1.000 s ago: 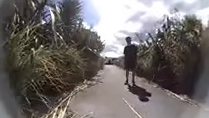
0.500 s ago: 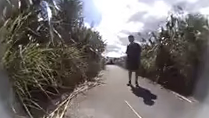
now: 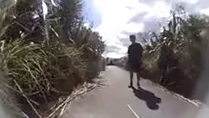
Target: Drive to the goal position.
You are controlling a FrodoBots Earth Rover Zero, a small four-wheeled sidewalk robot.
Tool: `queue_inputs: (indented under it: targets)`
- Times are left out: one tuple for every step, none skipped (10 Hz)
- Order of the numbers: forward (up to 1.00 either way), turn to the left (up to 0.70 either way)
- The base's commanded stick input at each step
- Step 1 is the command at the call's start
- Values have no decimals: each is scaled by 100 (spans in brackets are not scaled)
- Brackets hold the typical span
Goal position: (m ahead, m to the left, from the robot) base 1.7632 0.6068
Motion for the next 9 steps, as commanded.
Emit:
queue_inputs:
  targets:
    - [30, -16]
    - [30, -16]
    - [30, -15]
    - [30, -15]
    - [30, -14]
    - [30, -15]
    - [29, -17]
    - [29, -16]
    - [30, -15]
